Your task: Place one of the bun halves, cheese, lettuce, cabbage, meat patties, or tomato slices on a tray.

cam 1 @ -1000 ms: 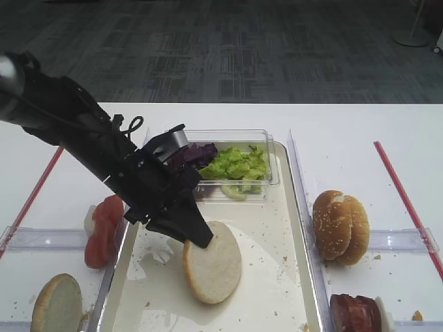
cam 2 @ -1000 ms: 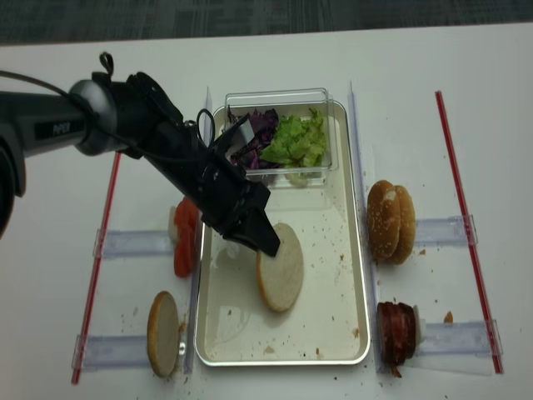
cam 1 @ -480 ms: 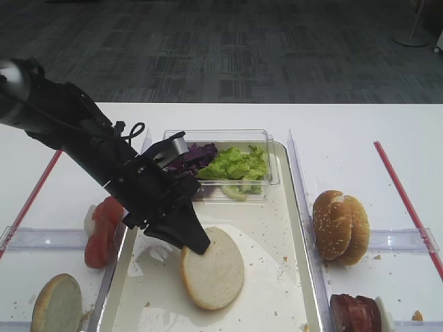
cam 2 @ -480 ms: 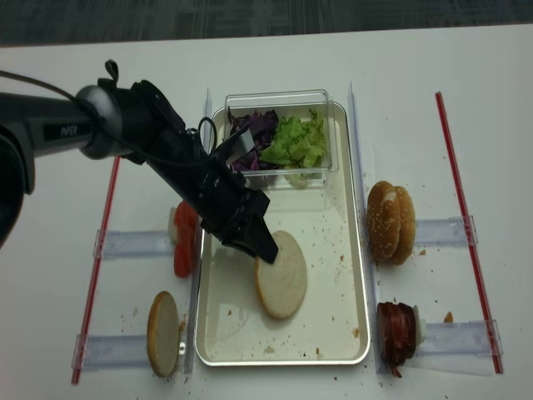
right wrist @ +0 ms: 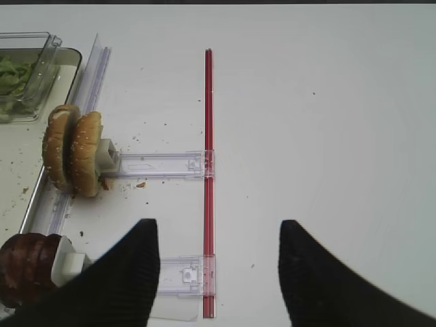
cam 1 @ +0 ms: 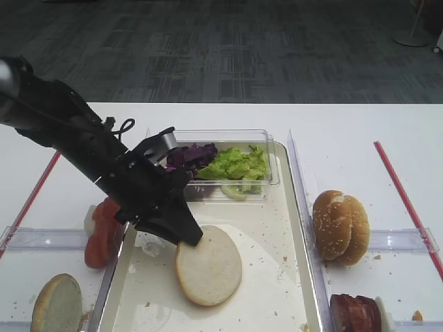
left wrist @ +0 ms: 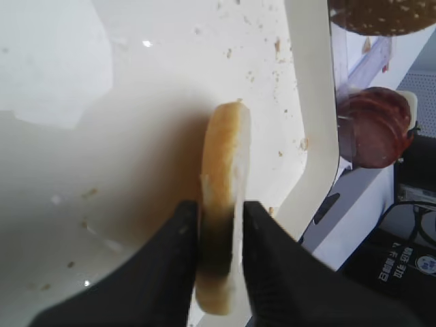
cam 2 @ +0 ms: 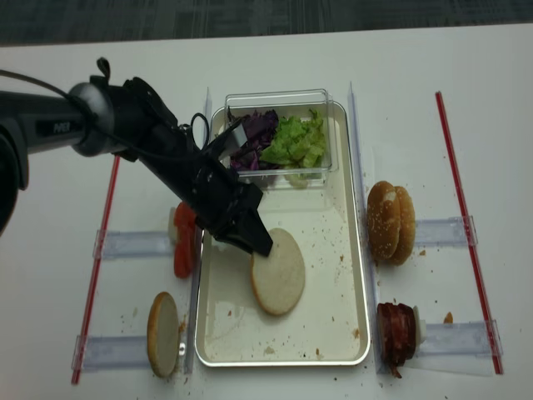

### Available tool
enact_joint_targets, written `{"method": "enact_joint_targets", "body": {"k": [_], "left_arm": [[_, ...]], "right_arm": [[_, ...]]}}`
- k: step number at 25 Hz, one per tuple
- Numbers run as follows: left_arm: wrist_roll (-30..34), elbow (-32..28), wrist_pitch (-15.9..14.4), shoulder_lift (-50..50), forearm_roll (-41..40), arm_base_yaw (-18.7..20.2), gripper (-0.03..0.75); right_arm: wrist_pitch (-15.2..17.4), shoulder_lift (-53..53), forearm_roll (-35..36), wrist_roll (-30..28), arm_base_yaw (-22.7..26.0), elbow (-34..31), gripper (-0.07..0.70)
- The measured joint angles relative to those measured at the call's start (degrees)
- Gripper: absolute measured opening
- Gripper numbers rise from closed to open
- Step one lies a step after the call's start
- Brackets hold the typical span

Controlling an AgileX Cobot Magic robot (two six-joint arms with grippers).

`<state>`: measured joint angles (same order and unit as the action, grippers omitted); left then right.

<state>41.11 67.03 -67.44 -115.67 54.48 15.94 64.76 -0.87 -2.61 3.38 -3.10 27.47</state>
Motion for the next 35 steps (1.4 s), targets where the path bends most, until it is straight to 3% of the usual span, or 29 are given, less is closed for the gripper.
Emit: {"method": "enact_joint_targets", "body": {"k": [6,14,22,29,35], "left_arm": [[0.96,0.0,0.0,0.0,0.0,-1.2,0.199],[2.89,0.0,0.59,0.0,0.0,-1.2,0.328],[3.11,1.12,0.36,0.0,-0.11,-1.2,0.34],[0.42,9.16,0.13,-0.01,2.54,-1.2,0.343],[-10.82,18.8,-0.72,2.32,-9.77,-1.2,0.346]], "right_arm": [[0.0,0.0,0.0,0.0,0.0,0.0,0.426],[0.0,0.0,0.0,0.0,0.0,0.0,0.426],[0.0,0.0,0.0,0.0,0.0,0.0,0.426],[0.0,0.0,0.0,0.0,0.0,0.0,0.426],[0.0,0.0,0.0,0.0,0.0,0.0,0.426]]}}
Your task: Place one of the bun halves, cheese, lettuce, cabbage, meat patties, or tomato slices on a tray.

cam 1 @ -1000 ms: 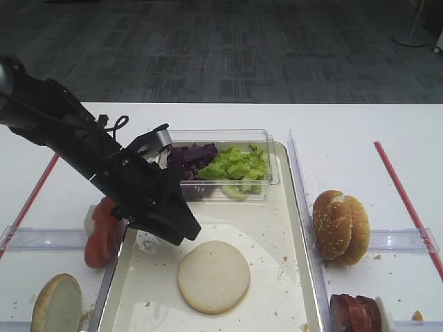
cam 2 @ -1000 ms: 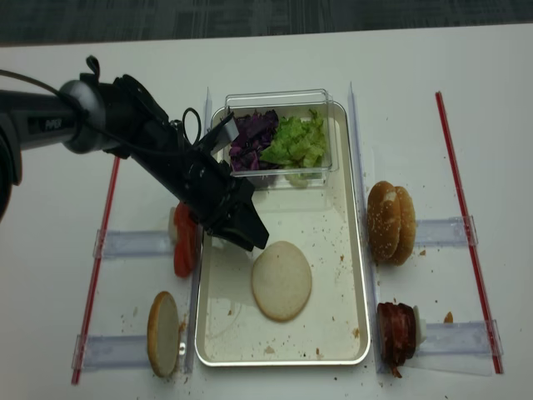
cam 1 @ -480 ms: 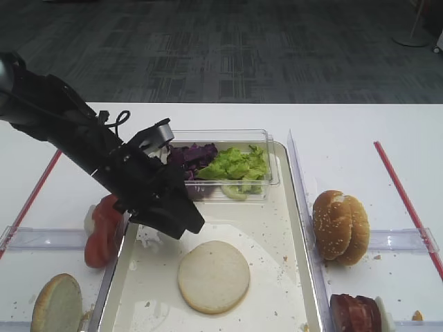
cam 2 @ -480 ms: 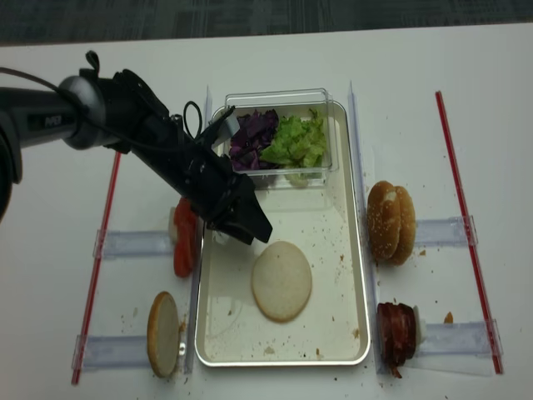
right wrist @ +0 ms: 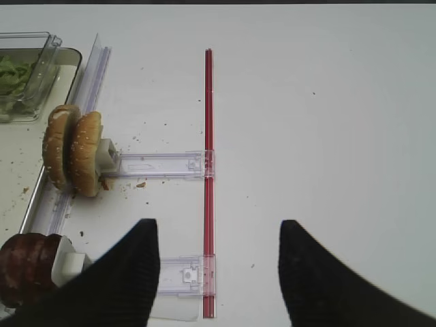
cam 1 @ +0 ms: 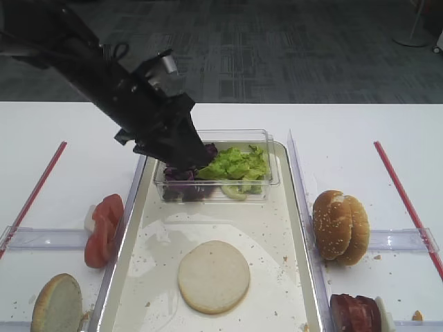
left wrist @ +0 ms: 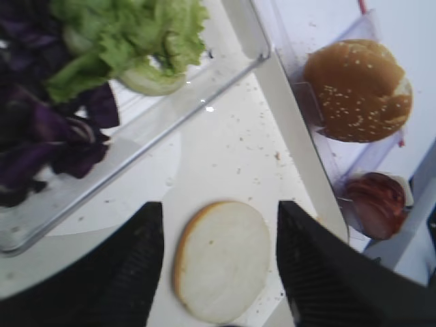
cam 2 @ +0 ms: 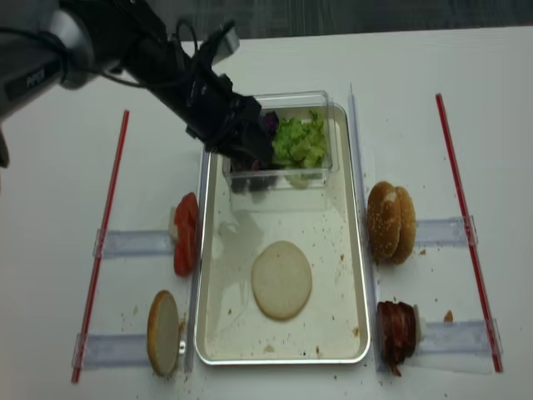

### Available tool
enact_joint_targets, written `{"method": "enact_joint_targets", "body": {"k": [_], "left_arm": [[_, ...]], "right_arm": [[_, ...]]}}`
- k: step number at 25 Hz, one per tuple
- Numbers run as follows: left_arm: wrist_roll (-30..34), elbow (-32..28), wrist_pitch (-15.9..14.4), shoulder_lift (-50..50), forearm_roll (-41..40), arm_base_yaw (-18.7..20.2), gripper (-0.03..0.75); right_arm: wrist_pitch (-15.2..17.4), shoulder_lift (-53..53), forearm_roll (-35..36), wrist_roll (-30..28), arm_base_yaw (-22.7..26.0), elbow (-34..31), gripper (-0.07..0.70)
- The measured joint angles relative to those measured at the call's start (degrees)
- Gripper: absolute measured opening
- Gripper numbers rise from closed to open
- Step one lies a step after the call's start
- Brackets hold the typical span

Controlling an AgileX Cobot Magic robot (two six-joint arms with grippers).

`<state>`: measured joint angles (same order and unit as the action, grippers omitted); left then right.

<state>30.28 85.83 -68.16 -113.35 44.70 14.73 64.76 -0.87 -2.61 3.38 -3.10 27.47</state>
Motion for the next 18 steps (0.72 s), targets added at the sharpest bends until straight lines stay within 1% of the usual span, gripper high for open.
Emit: {"method": "enact_joint_targets", "body": {"k": [3,6,13,18], "left_arm": [[-6.67,3.83,-0.54,1.26,-7.71,0.0,0.346],[-11.49,6.1,-1.05,2.5,-14.47,0.0,0.346],[-18.42,6.71,-1.66,4.47,-27.43,0.0,0.346],[-21.98,6.71,-1.8,4.46,-35.11,0.0,0.347]], "right_arm": [[0.0,0.0,0.0,0.0,0.0,0.0,0.426],[0.0,0.0,0.0,0.0,0.0,0.0,0.426],[0.0,0.0,0.0,0.0,0.0,0.0,0.426],[0.0,0.0,0.0,0.0,0.0,0.0,0.426]]}}
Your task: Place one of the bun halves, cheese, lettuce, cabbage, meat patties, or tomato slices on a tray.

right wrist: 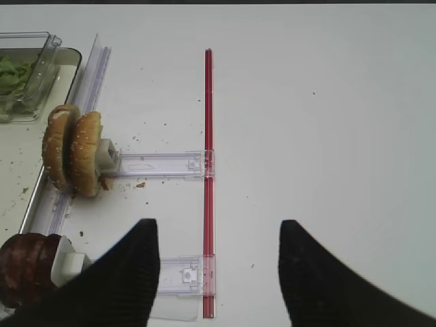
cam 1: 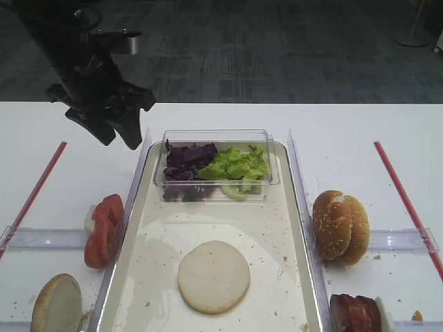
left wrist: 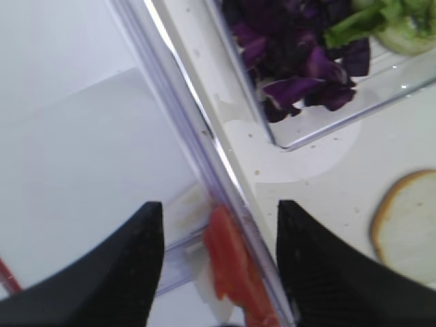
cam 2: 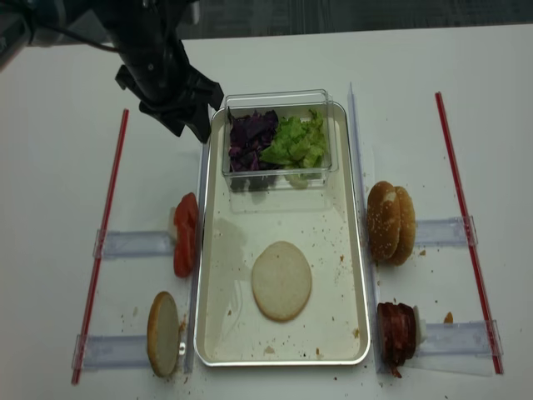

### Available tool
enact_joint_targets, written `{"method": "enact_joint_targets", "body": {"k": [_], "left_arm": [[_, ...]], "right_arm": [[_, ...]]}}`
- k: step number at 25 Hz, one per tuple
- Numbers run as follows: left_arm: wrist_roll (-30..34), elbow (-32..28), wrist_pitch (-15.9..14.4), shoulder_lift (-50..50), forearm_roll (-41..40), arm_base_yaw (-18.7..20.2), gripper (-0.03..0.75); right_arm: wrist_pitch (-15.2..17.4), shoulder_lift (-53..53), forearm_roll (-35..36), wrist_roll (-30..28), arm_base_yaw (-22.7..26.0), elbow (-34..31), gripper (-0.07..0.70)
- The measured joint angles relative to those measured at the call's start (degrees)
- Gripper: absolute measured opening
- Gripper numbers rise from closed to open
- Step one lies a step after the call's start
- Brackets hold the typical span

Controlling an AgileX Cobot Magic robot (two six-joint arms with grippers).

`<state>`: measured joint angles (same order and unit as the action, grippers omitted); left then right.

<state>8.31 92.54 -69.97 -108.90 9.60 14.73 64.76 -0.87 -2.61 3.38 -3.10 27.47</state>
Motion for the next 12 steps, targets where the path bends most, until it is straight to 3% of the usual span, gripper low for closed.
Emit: {"method": "enact_joint_targets", "body": {"k": [8,12], "left_arm": [[-1.1,0.0,0.0,0.0,-6.57,0.0,0.352],[-1.24,0.0,-0.07,0.0,-6.79,-0.54,0.407]], "right_arm": [[0.0,0.0,0.0,0.0,0.0,0.0,0.426],[0.0,0.0,0.0,0.0,0.0,0.0,0.426]]}}
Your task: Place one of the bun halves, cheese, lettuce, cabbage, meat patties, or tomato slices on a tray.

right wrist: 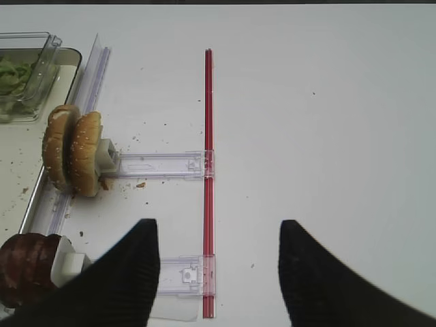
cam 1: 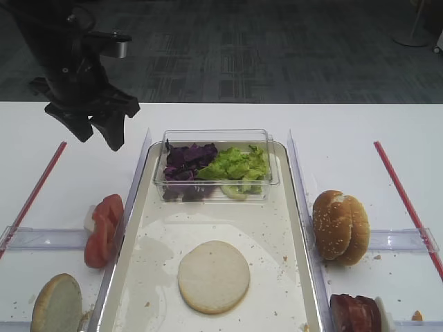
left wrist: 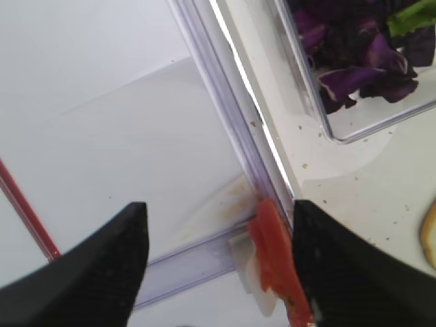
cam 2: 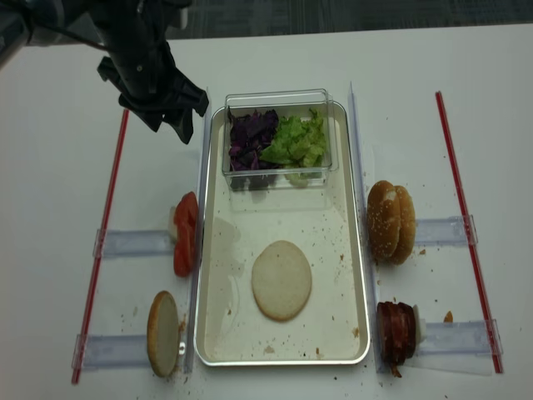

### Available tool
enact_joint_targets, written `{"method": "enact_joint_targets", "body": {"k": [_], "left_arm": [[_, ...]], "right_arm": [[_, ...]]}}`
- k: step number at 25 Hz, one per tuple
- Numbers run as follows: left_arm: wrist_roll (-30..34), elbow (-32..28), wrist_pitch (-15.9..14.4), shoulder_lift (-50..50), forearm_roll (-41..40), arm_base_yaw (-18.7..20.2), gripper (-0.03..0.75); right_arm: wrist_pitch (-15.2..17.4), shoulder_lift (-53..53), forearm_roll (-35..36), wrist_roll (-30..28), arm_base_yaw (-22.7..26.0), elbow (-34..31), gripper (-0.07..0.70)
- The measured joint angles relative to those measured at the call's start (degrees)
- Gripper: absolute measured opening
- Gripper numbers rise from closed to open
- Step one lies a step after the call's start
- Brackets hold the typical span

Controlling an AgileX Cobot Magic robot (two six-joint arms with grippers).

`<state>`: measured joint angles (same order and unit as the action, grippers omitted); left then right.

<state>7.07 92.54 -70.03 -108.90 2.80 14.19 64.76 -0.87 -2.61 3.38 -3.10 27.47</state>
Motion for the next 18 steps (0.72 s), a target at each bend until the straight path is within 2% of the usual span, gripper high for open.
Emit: {"method": "enact_joint_targets", "body": {"k": [5,18], "left_arm": [[-2.07,0.0,-0.07,0.0,-0.2,-2.98,0.48],[-2.5,0.0,-0.14,0.0,-1.09,-13.67,0.489]], "right_arm": [[0.0,0.0,0.0,0.0,0.0,0.0,0.426],[0.0,0.0,0.0,0.0,0.0,0.0,0.426]]}}
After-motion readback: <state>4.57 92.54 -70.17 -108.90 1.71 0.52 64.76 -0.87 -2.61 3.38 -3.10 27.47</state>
